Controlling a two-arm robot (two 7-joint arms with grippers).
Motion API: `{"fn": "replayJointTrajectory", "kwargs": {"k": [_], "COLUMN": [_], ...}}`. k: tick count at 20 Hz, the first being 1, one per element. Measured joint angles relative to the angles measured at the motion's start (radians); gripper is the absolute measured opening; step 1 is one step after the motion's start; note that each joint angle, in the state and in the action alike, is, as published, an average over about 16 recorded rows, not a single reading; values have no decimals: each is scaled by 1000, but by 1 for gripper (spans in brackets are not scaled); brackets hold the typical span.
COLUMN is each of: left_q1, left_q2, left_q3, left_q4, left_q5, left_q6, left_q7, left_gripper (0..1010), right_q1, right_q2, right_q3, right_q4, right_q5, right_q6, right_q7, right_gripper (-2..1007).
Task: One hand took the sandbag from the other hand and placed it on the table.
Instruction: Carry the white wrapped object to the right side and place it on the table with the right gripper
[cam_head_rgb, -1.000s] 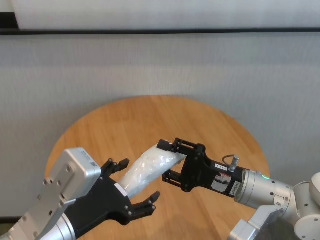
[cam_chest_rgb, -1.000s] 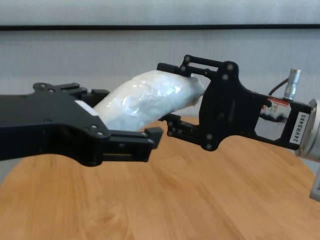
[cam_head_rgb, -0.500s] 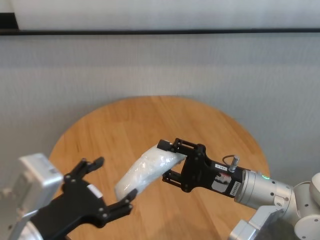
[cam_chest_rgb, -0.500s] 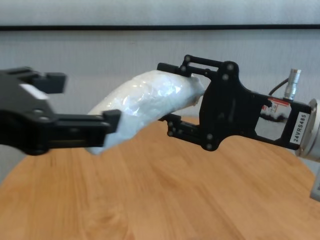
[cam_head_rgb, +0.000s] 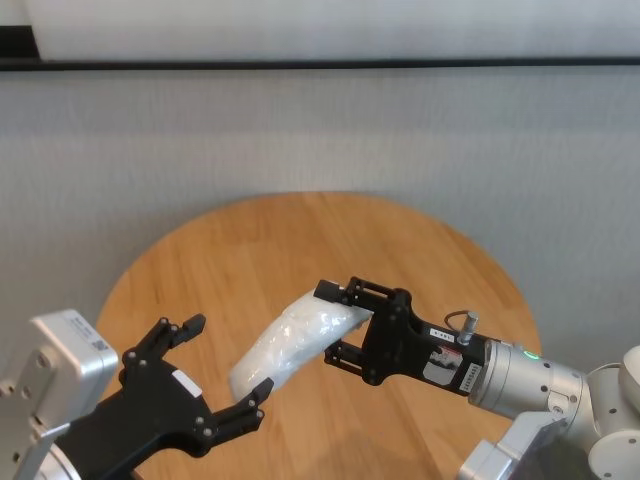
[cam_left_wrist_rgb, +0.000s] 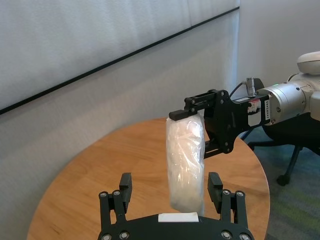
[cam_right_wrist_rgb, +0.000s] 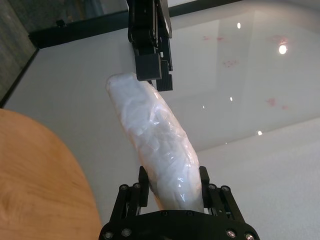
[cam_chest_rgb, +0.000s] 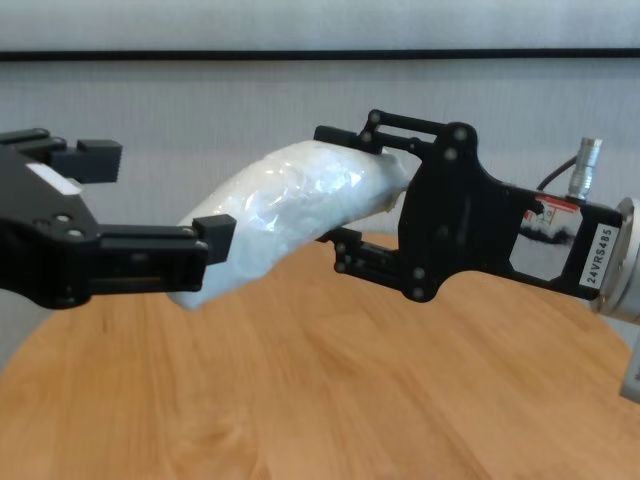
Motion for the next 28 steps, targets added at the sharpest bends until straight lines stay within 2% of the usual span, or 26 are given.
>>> {"fn": "replayJointTrajectory", "kwargs": {"k": [19,25,28], "left_q1": [-22,-23,-24], "left_q2": [-1,-1,-1], "left_q3": [18,20,20], "left_q4": [11,12,12], "left_q5": [2,3,3], "left_q6": [11,12,12], "left_q7": [-3,-3,-3], "left_gripper": [1000,1000,1000], "right_q1": [2,11,18], "right_q2": [2,22,37], "right_q3": [-1,3,12], "right_q4": [-2,-16,-27], "right_q5": [-3,-34,-54], "right_q6": [-2,1,22], "right_q7": [-1,-9,-5], "right_gripper": [547,547,547]}}
